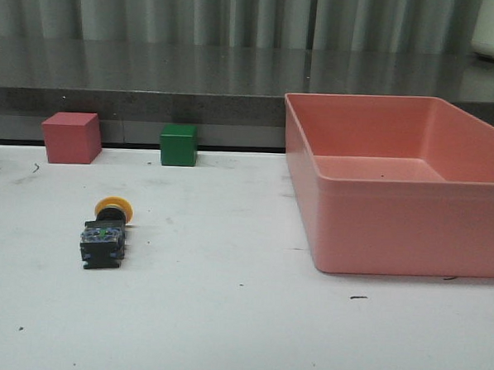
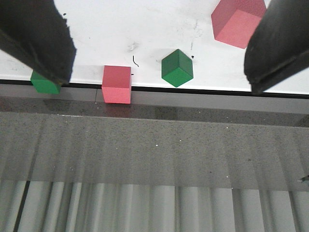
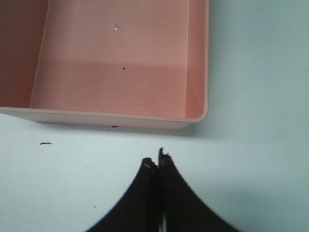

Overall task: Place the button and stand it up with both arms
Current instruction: 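Open the right gripper and withdraw it from the button, then lower the left gripper over the lying button and grasp it, then lift the button with the left gripper and rotate it upright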

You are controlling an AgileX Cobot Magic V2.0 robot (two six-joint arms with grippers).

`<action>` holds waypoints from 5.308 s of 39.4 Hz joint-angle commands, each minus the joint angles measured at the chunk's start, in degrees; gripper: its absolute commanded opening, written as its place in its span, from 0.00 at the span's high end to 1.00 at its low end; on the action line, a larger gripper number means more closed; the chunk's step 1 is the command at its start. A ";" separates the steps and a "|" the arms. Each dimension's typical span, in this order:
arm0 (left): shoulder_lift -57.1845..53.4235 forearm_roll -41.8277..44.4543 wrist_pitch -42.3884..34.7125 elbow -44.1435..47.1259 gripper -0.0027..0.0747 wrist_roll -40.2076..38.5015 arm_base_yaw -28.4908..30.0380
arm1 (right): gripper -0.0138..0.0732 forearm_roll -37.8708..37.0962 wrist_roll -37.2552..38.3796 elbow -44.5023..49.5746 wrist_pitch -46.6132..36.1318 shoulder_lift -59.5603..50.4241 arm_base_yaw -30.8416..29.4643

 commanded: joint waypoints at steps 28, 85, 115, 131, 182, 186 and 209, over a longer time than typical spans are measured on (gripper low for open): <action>0.66 -0.45 -4.48 -2.11 0.09 -0.45 -0.08 | 0.92 -3.49 -0.56 24.59 -19.69 -48.46 -0.15; 72.69 -12.29 48.39 -55.72 0.10 -2.52 -26.28 | 0.92 -3.49 -0.56 24.59 -18.85 -48.46 -0.15; 94.45 -12.29 55.72 -70.05 0.10 -5.10 -25.25 | 0.92 -3.49 -0.56 24.59 -18.85 -48.46 -0.15; 94.99 -12.42 52.50 -70.05 0.59 -5.23 -25.25 | 0.92 -3.49 -0.56 24.59 -18.85 -48.46 -0.15; 58.39 2.79 -45.04 -12.41 0.81 -4.26 -25.56 | 0.92 -3.49 -0.56 24.59 -18.85 -48.46 -0.15; 58.66 2.79 -45.17 -11.61 0.81 -4.26 -25.56 | 0.92 -3.49 -0.56 24.59 -18.85 -48.46 -0.15; 74.12 -5.82 -77.71 -5.59 0.81 9.55 -25.21 | 0.92 -3.49 -0.56 24.59 -18.85 -48.46 -0.15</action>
